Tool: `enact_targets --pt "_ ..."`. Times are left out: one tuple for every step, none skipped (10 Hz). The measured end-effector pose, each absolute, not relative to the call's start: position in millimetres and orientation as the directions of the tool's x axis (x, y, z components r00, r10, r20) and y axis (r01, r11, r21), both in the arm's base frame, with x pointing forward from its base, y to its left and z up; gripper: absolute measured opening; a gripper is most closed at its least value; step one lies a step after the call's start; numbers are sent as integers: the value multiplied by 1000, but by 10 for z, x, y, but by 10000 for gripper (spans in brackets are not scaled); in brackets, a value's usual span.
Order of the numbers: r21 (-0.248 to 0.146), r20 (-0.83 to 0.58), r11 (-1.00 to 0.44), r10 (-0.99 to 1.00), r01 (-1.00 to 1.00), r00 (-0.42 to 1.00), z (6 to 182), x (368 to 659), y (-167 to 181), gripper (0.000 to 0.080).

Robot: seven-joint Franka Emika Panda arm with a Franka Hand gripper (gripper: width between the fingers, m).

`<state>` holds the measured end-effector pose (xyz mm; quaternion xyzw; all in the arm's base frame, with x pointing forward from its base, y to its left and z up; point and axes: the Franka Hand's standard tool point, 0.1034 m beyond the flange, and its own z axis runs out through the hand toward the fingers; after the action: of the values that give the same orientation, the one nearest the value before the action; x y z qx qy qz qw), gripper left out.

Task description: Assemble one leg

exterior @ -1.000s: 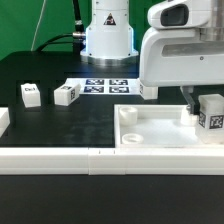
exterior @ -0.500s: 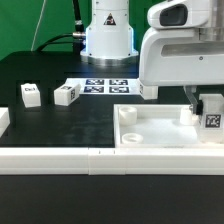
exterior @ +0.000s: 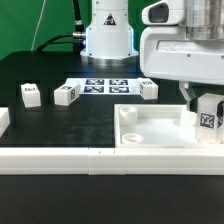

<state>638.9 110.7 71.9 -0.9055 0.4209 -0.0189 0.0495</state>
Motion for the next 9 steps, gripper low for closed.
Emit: enact_targets --pt "-103 -14 -578 -813 -810 582 718 6386 1108 291" --pt "-103 -28 -461 -885 -882 466 718 6385 1101 291" --pt "-106 -40 -348 -934 -931 354 717 6382 1097 291" --pt "-108 -52 -204 -976 -973 211 717 6363 1097 291" --pt "-104 -68 -86 -993 -991 94 717 6352 1096 291" --pt "-94 -88 47 -995 -994 -39 716 6343 1104 291" --pt "-78 -114 186 -978 -979 -176 714 6337 1106 291" --pt "-71 -124 235 -966 -969 -225 714 6337 1105 291" --pt "-66 -128 272 -957 -960 -262 715 6337 1103 291"
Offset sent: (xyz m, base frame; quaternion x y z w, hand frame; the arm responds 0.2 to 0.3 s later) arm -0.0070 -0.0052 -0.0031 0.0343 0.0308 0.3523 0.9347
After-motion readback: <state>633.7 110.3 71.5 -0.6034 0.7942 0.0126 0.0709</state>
